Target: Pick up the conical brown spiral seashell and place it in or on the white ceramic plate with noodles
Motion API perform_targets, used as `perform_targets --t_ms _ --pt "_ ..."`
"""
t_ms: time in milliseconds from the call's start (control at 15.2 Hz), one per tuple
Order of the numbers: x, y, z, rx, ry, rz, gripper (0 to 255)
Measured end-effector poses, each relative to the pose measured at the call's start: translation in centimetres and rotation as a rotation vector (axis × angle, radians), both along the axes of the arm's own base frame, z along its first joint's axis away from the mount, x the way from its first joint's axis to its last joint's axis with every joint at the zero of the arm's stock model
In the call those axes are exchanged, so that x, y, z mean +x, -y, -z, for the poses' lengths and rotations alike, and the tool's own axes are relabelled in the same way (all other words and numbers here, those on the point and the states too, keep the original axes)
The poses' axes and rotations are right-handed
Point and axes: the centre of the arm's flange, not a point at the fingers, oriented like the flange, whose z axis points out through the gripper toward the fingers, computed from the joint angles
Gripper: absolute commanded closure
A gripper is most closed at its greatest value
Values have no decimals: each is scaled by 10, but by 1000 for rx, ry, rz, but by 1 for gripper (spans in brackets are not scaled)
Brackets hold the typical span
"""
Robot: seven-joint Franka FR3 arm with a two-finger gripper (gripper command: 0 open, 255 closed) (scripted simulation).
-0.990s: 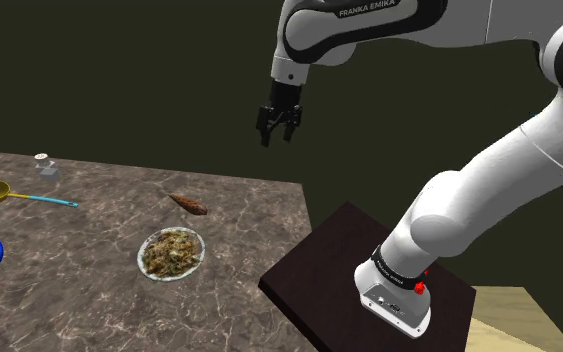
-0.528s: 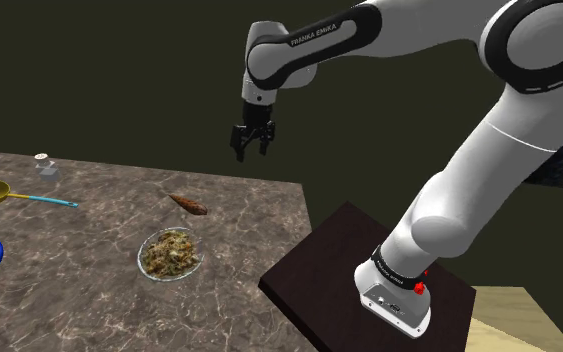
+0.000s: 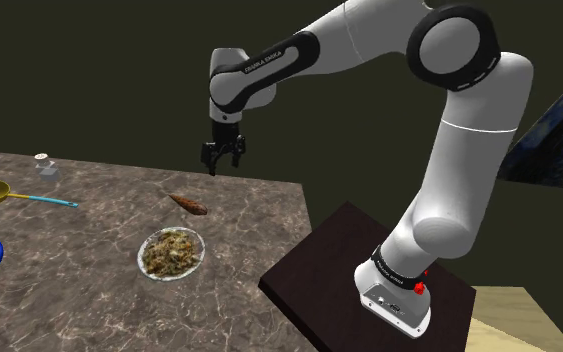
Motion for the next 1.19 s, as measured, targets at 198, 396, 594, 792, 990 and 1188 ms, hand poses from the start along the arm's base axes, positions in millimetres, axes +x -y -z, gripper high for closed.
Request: perform_targets --t_ms 198,396,594,792,990,1188 --pt "21 -14 30 -3 -6 -15 0" --pt "43 -32 61 -7 -13 -30 0" --pt "66 -50 87 -11 -19 -44 0" --pt "89 -66 117 -14 -25 -59 0" --pt "99 -78 141 -16 -28 -67 0" --pt "98 -80 158 -17 -28 -68 0"
